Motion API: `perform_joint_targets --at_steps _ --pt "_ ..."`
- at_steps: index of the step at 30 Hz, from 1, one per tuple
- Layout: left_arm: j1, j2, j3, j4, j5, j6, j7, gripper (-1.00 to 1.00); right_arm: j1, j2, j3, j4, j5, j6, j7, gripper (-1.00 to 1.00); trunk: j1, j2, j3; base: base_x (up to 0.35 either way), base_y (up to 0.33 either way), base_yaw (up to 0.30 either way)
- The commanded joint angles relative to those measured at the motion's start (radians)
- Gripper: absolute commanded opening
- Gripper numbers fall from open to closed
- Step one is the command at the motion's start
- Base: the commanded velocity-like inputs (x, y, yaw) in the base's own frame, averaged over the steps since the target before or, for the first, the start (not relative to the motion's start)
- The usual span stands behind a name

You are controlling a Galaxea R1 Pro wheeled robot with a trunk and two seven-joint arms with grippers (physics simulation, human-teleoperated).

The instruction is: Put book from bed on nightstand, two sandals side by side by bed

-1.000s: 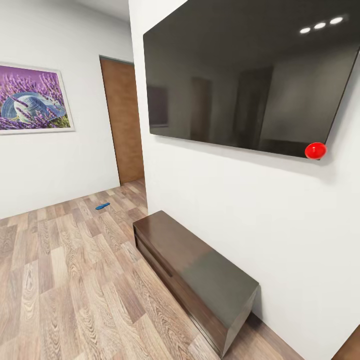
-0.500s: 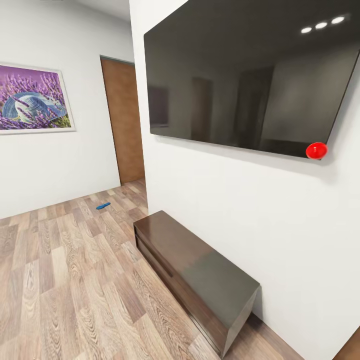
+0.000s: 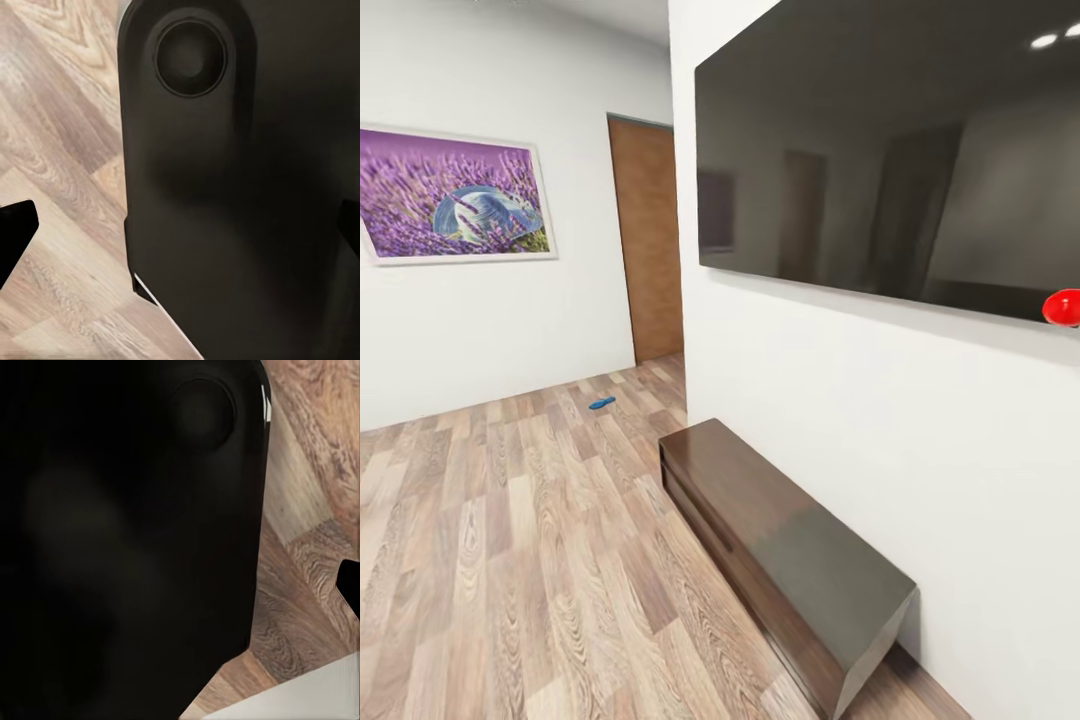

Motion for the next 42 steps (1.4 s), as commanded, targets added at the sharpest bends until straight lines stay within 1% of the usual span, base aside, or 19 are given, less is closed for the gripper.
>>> perform_joint_targets --at_steps 1,6,18,42 --pt "0.0 0.0 0.0 0.0 0.0 -0.001 0.0 1.0 0.0 0.0 0.0 0.0 0.0 -0.001 -0.001 1.0 0.0 0.0 -0.001 0.0 0.0 0.273" --pt "0.0 0.0 0.0 0.0 0.0 -0.003 0.0 1.0 0.0 0.0 0.0 0.0 0.0 -0.001 -0.001 1.0 0.0 0.0 -0.003 0.0 0.0 0.275" --pt "0.0 0.0 0.0 0.0 0.0 -0.035 -0.001 1.0 0.0 0.001 0.0 0.0 0.0 -0.001 -0.001 1.0 0.0 0.0 -0.008 0.0 0.0 0.278" --pt "0.0 0.0 0.002 0.0 0.0 -0.05 0.0 1.0 0.0 0.001 0.004 0.001 0.006 -0.02 0.0 1.0 0.0 0.0 -0.018 0.0 0.0 0.279"
